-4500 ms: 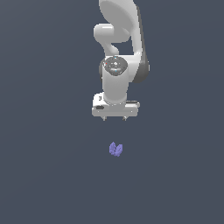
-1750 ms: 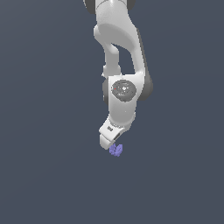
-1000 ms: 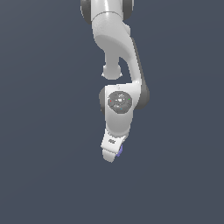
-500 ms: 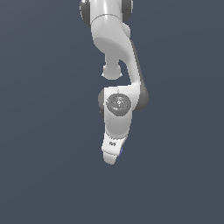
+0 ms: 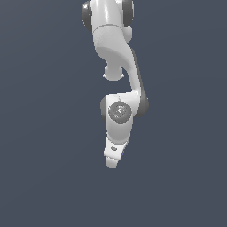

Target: Pick up the object and move it to a goal position.

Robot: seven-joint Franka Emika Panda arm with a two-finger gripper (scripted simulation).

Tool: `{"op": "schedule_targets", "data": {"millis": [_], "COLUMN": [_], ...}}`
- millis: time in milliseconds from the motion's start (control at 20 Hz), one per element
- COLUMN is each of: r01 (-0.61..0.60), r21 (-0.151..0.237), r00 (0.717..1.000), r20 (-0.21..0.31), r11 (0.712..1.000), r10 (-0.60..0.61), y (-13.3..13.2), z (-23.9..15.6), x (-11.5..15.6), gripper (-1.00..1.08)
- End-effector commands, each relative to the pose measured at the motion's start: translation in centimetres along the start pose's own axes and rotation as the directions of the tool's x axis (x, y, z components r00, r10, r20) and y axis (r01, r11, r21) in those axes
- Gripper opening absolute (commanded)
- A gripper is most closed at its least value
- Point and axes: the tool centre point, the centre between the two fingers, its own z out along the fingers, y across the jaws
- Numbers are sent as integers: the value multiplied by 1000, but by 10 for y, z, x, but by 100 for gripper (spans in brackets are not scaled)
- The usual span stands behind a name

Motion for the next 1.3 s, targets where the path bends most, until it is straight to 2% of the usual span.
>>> {"op": "schedule_targets", "data": {"millis": [0,350,400,1250], "r01": [1,1,1,1], "r21": [1,0,0,-2], "r00": [1000,1000,1000,1000], "r20": [0,0,0,-1], "r11": [1000,1000,1000,1000], "r10": [-1,-1,-1,-1], "y": [-1,1,1,-3], "z": [13,21,21,12], "x": [0,0,0,-1], "gripper": [100,100,-100,-100]}}
